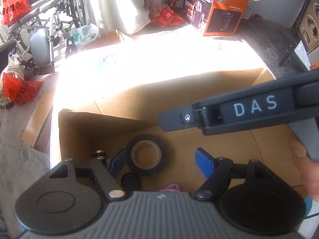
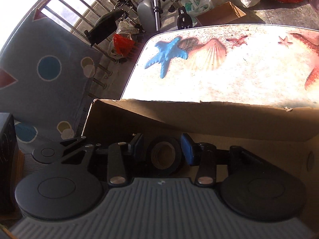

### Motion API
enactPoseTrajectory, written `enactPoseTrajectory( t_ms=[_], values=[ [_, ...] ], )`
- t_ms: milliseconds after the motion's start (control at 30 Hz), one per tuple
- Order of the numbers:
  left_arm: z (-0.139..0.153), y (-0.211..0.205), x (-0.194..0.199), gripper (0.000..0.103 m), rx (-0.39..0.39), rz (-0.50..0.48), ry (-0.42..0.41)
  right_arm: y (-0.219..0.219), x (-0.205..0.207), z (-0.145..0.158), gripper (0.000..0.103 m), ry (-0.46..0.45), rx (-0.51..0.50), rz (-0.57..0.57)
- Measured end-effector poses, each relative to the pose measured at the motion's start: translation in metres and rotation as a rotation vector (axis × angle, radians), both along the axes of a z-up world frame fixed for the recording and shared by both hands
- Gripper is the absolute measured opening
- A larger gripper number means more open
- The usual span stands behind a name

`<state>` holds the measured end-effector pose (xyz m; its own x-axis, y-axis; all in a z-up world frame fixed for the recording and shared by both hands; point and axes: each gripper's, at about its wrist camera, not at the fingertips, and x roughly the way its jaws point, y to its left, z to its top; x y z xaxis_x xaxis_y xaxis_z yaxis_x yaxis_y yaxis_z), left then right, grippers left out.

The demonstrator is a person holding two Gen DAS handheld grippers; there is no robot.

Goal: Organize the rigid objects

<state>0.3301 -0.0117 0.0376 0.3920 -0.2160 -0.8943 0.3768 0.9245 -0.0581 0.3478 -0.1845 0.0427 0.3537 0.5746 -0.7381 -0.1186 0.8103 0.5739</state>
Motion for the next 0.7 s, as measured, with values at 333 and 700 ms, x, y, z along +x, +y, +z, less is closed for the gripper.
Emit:
enactPoseTrajectory(
  t_ms=[333, 700],
  values=[
    [0.091, 0.001, -0.080, 0.088, -0.231, -0.034, -0.177, -0.080, -0.106, 0.102, 0.050, -0.226, 0.161, -0.068],
    [0.028, 0.008, -0.193, 0.102, -0.452, -0.050, 0.025, -0.115, -0.307, 0.097, 0.100, -0.426, -0.128, -0.228]
  ],
)
